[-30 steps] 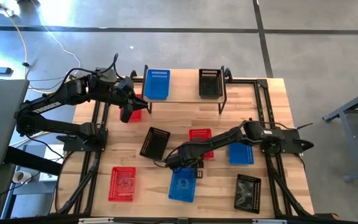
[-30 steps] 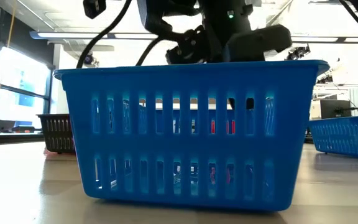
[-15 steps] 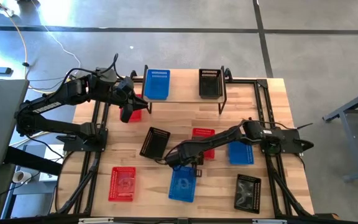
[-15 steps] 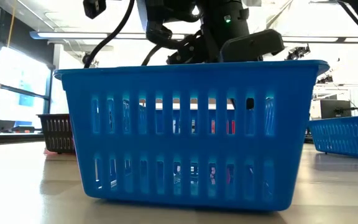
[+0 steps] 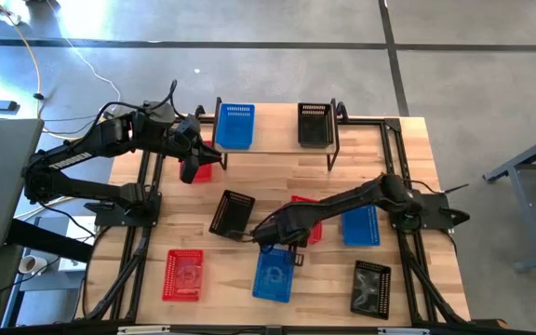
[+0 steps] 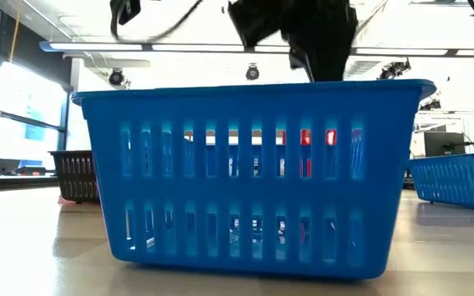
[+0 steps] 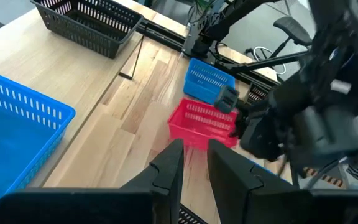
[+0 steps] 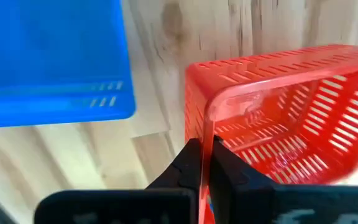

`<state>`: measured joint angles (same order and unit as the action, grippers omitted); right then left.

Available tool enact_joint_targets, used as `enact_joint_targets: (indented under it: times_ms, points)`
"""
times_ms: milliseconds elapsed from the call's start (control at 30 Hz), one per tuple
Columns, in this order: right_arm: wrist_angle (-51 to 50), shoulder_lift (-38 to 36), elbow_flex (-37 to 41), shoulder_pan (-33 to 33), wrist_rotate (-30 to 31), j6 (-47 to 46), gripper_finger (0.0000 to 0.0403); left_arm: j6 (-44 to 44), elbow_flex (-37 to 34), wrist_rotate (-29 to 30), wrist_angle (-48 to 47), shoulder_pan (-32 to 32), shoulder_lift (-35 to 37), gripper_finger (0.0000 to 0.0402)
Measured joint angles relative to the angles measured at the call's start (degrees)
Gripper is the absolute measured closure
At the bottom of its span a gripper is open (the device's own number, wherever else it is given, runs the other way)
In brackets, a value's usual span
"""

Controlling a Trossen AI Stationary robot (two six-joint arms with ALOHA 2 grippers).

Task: Stack baskets on shelf by color
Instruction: Put the right red basket on the shelf

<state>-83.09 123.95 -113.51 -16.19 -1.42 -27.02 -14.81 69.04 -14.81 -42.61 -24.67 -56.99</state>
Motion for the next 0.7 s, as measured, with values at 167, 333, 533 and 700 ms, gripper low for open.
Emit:
enact_joint_targets:
  times_ms: [167, 333, 533, 700]
  points:
    - [4.52, -4.23, 0.0, -0.49, -0.97, -0.2, 0.0402, 0.0, 0.0, 0.0, 0.0, 0.0, 0.0, 0.0337]
    - [8.58, -8.08, 0.0, -0.48, -2.32, 0.06, 0.0402, 0.0, 0.0, 0.0, 0.02, -0.02, 0.0, 0.0337]
    - [12.47, -12.17, 0.0, 0.28, -2.69, 0.6, 0.0403, 0.0, 0.0, 0.04, 0.02, -0.02, 0.0, 0.0337]
    - [16.26, -14.98, 0.0, 0.83, -3.4, 3.02, 0.0403, 0.0, 0.0, 0.4, 0.04, -0.02, 0.0, 0.0337]
